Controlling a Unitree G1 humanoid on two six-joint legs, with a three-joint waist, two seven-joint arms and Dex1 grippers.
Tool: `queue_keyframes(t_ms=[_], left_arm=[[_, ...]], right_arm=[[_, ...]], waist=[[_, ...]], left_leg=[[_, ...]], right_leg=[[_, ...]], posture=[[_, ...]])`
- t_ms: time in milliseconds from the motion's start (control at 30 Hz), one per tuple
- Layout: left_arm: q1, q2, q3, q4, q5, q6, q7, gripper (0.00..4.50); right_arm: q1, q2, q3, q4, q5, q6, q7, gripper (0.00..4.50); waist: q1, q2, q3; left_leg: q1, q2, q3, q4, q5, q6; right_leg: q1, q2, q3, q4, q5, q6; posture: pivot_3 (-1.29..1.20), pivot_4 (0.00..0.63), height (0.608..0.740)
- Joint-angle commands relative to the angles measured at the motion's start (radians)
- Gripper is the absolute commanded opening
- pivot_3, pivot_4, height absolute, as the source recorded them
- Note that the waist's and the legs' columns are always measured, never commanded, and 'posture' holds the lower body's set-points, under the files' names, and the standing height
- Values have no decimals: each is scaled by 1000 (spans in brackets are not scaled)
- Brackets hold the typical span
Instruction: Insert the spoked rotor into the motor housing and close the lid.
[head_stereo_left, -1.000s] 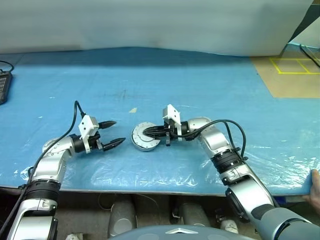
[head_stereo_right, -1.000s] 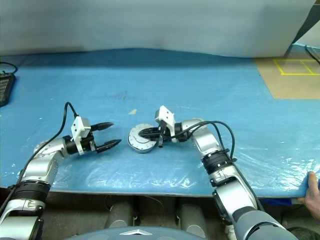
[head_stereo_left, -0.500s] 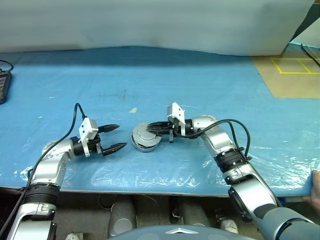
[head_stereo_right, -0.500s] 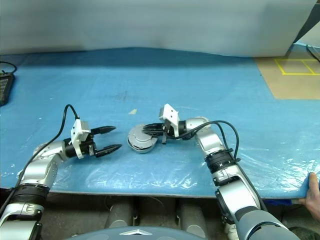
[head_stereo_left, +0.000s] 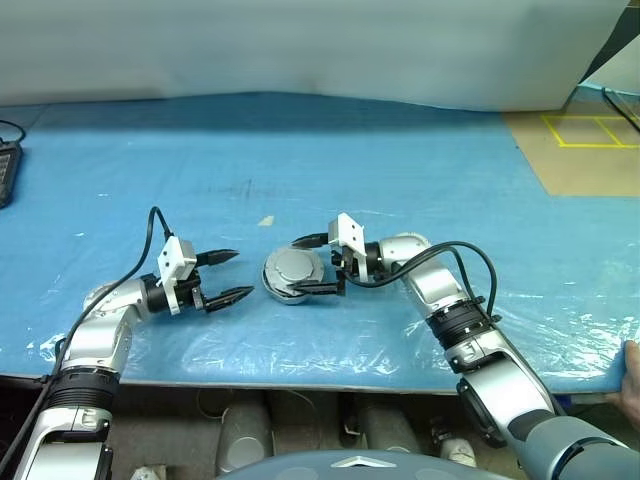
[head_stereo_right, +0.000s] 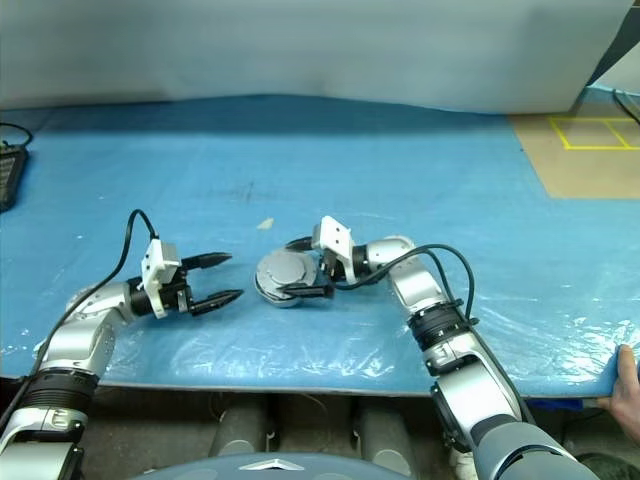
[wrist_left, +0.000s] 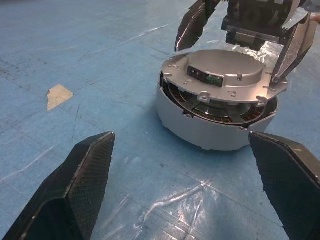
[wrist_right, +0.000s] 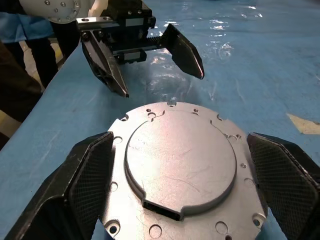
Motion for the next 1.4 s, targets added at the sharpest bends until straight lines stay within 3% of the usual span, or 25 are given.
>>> queue_keyframes(t_ms=[33, 133, 300, 600, 933, 1400], left_arm=[[4, 10, 21, -16, -4, -20, 6, 4500], [7, 13, 22, -17, -2, -21, 11, 4500], [19, 22, 30, -25, -5, -21, 19, 4500], [36, 25, 32, -37, -9, -19, 36, 4500], [48, 29, 28, -48, -4, -15, 52, 4500], [37, 32, 24, -47, -3, -10, 55, 4500]], right_arm=[[-7, 14, 2, 29, -7, -26, -6, 4480], [-12, 26, -3, 46, 1, -23, -7, 4307], [-17, 36, -2, 57, 2, -26, 0, 2938], [-36, 47, 2, -4, 8, 37, -9, 2933], [-36, 38, 62, -54, -91, 51, -97, 2933], [-48, -6, 65, 26, -112, 34, -73, 2933]], waist=[[0, 0, 0], [-2, 0, 0], [-3, 0, 0], [-6, 0, 0], [-6, 0, 0], [-5, 0, 0]], left_leg=[[0, 0, 0, 0, 0, 0], [0, 0, 0, 0, 0, 0], [0, 0, 0, 0, 0, 0], [1, 0, 0, 0, 0, 0], [1, 0, 0, 0, 0, 0], [2, 0, 0, 0, 0, 0]], right_leg=[[0, 0, 0, 0, 0, 0], [0, 0, 0, 0, 0, 0], [0, 0, 0, 0, 0, 0], [0, 0, 0, 0, 0, 0], [0, 0, 0, 0, 0, 0], [2, 0, 0, 0, 0, 0]], posture=[[0, 150, 740], [0, 150, 740], [0, 150, 740], [0, 150, 740], [0, 150, 740], [0, 150, 740]])
